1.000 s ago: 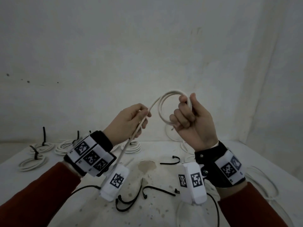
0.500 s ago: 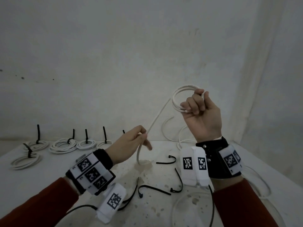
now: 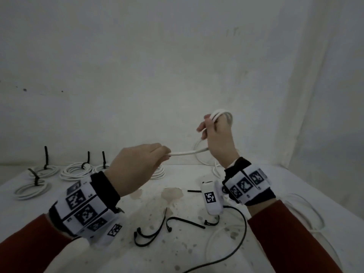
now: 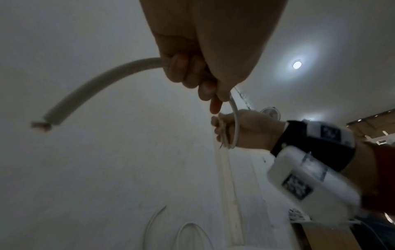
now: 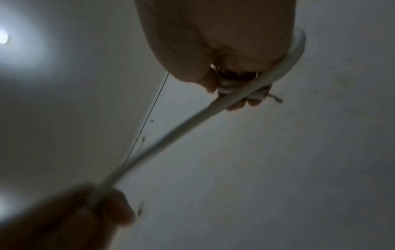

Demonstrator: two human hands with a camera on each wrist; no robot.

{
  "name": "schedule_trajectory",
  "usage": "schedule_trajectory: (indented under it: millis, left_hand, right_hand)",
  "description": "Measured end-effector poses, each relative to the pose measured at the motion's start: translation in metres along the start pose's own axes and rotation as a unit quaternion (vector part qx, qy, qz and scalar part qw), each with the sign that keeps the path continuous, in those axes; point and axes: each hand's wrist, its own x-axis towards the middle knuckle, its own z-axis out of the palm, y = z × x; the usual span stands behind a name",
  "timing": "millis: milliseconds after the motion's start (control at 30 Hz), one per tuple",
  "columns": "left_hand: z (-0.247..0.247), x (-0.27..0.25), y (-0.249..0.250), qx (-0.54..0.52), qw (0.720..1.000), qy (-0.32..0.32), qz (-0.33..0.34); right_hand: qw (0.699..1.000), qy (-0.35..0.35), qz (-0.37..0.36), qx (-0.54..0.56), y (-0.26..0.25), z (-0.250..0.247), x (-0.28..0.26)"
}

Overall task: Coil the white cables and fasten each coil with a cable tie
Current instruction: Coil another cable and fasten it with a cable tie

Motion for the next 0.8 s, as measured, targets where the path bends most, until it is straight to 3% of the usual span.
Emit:
schedule_trajectory:
  millis: [100, 233, 333, 400, 533, 633, 800]
  left_hand:
    - [-0.020, 0.007, -0.011, 0.028, 0.999, 0.020, 0.011]
    - [-0.035, 0.013, -0.033, 0.014, 0.999, 0.023, -0.024]
    - [-0.030, 0.017, -0.040, -0.107, 0.992, 0.016, -0.058]
    - [-0.022, 0.019, -0.036, -0.222, 0.970, 0.012, -0.101]
    - [-0.005, 0.011, -0.008, -0.428, 0.882, -0.013, -0.195]
    - [0.008, 0.009, 0.010, -0.512, 0.833, 0.017, -0.211]
    - [0.016, 0.015, 0.016, -0.535, 0.808, 0.057, -0.242]
  right_hand:
    - [0.974, -0.187, 0.008, -0.128, 0.004, 0.001, -0.013]
    - [0.945, -0.321, 0.065, 0.001, -0.004, 0.001, -0.035]
    - [0.921, -0.366, 0.094, 0.092, -0.017, 0.004, -0.045]
    - [0.908, -0.355, 0.132, 0.176, -0.025, 0.007, -0.047]
    - [0.894, -0.299, 0.181, 0.279, -0.034, 0.013, -0.047]
    - [0.909, -0.240, 0.188, 0.283, -0.036, 0.014, -0.045]
    - [0.957, -0.114, 0.166, 0.210, -0.035, 0.025, -0.050]
